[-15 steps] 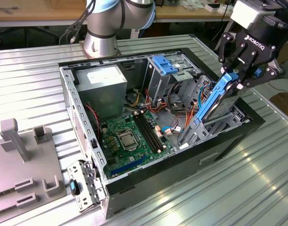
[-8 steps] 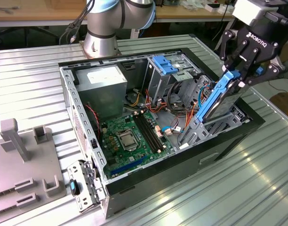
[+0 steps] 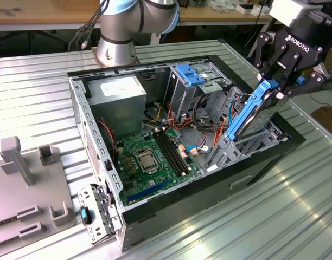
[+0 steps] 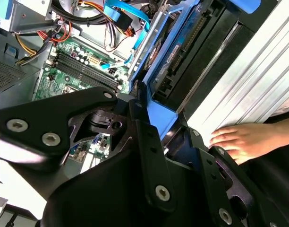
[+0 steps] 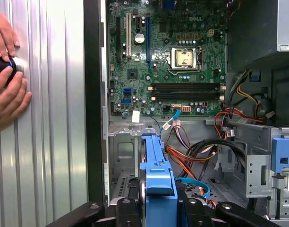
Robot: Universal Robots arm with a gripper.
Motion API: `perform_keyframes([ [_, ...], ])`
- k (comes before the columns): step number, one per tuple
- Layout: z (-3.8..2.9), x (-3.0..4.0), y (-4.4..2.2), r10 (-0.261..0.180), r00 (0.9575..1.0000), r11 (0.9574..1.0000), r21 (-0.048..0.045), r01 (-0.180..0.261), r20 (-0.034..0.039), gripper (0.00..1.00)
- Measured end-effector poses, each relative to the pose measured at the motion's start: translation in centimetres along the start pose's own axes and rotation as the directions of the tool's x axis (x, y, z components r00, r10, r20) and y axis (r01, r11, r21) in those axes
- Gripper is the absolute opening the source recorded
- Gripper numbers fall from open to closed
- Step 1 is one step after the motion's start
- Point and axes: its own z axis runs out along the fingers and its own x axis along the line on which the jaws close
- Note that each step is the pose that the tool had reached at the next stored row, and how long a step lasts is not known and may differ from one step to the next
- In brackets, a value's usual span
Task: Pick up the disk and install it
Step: 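Insert the disk into the insertion slot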
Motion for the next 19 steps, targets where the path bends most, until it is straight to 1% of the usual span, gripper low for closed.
perform_keyframes([
  [10, 0.00, 0.00, 0.00, 0.000, 1.0000, 1.0000, 0.0019, 0.000, -0.0001, 0.37],
  [11, 0.00, 0.00, 0.01, 0.000, 1.0000, 1.0000, 0.0045, 0.000, 0.0000, 0.37],
  [13, 0.01, 0.00, 0.00, -0.001, 1.0000, 0.9999, 0.0155, 0.001, 0.0001, 0.37],
  [14, 0.01, 0.00, 0.01, -0.001, 1.0000, 0.9997, 0.0243, 0.001, 0.0002, 0.37],
  [15, 0.01, 0.00, 0.05, -0.001, 1.0000, 0.9995, 0.0302, 0.001, 0.0003, 0.37],
  [16, 0.01, 0.00, 0.17, -0.001, 1.0000, 0.9992, 0.0389, 0.001, 0.0005, 0.37],
  [17, 0.00, 0.00, 0.26, -0.002, 1.0000, 0.9991, 0.0428, 0.002, 0.0006, 0.37],
  [18, 0.00, 0.01, 0.31, -0.002, 1.0000, 0.9990, 0.0448, 0.002, 0.0006, 0.37],
  [19, 0.00, 0.00, 0.32, -0.002, 1.0000, 0.9990, 0.0449, 0.002, 0.0007, 0.37],
])
